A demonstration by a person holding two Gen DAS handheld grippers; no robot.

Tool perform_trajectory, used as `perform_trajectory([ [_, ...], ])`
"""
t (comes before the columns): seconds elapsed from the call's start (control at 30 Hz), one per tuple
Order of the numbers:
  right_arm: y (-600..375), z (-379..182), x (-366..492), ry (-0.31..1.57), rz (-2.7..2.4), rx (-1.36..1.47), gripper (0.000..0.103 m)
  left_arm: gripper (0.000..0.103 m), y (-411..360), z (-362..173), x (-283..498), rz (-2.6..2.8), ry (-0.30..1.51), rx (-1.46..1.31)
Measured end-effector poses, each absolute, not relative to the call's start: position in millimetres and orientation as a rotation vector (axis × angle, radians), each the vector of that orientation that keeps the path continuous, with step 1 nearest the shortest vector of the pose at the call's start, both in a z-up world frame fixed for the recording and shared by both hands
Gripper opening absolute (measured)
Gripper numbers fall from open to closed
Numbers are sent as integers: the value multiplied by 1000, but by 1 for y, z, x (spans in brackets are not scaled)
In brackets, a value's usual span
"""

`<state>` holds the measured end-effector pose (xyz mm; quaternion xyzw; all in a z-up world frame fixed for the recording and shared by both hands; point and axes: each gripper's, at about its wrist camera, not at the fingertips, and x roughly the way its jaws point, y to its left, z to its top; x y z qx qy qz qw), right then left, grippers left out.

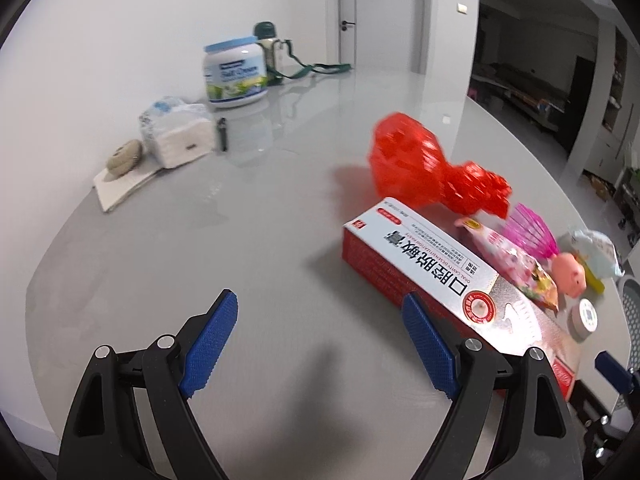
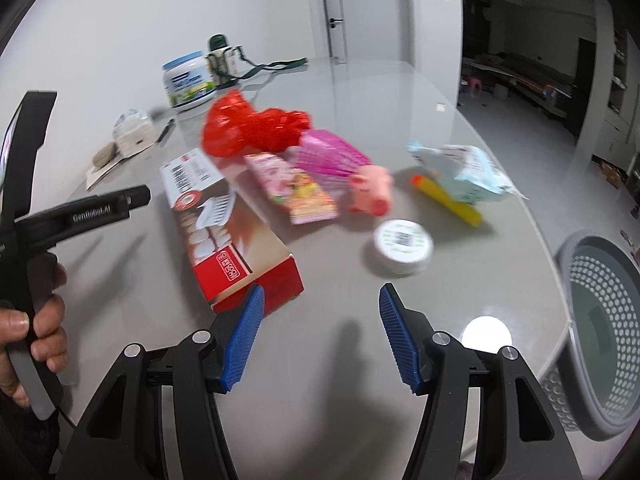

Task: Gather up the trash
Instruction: 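Grasp the toothpaste box lengthwise with the left gripper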

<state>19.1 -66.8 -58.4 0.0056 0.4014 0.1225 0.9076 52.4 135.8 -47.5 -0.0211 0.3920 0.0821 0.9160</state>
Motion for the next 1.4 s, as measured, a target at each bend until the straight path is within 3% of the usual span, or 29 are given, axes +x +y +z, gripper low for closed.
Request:
perform_trajectory([
  [0.43,-18,-53,22,817,415,18,58,83,175,-27,32,233,771,-122],
  [0.97,-138,-32,10,745,191,163,58,83,78,-35,69,142,842,-148],
  [1.4,-186,-43,15,755,133,220,58,83,69,-67,95,222,934,-162],
])
